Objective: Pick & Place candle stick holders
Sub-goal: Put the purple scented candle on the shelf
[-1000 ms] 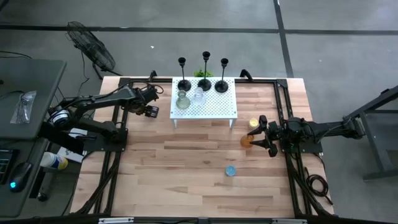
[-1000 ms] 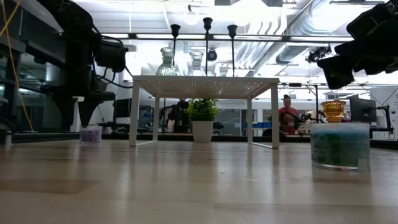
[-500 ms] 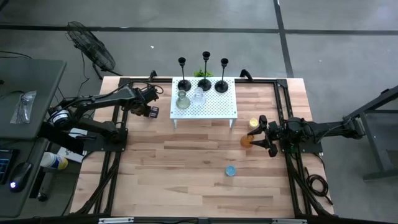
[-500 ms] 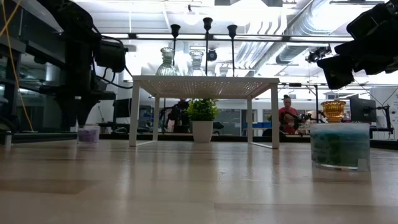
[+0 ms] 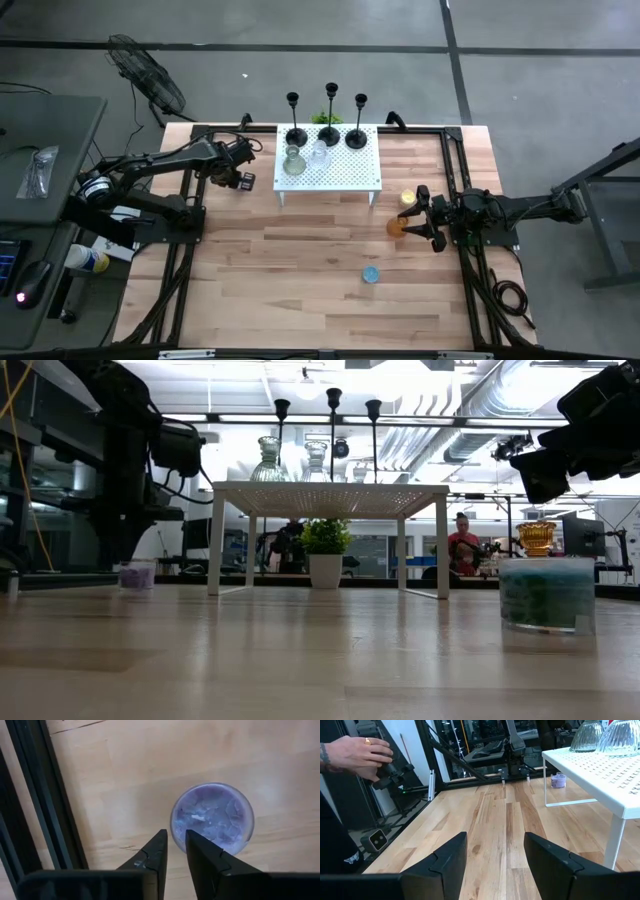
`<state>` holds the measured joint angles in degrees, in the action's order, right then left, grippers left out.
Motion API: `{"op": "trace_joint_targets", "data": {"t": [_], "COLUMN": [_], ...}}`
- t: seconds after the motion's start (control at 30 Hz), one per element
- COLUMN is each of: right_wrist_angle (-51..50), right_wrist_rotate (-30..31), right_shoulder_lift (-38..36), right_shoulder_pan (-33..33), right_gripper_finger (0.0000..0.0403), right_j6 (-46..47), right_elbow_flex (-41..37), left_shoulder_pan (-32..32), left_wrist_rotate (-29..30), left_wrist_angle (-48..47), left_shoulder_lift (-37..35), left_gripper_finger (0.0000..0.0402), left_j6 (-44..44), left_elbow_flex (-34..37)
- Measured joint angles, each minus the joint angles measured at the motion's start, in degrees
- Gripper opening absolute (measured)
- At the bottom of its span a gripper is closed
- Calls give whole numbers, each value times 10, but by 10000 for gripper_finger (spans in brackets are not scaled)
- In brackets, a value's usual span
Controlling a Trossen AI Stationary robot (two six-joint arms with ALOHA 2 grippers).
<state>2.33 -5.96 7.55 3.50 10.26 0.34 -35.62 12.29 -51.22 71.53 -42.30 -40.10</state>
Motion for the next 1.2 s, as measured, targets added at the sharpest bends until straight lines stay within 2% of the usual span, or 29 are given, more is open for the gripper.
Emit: {"op": "trace_joint_targets", "data": {"t": [0.5, 0.87, 1.2], "right_wrist_angle": [0, 0, 0], "right_wrist_rotate": [0, 0, 0], "right_shoulder_lift": [0, 0, 0], "right_shoulder_pan": [0, 0, 0], "right_gripper_finger": [191, 191, 191], "right_j6": [0, 0, 0], "right_elbow_flex": [0, 0, 0], "left_shoulder_pan": [0, 0, 14], "left_wrist_rotate": [-14, -26, -30], "left_wrist_angle": [0, -5, -52], "left_shoulder_lift": [0, -5, -76], "left_gripper_finger": [4, 1, 0], "left_j6": [16, 35, 14], "left_elbow_flex": [0, 0, 0]}}
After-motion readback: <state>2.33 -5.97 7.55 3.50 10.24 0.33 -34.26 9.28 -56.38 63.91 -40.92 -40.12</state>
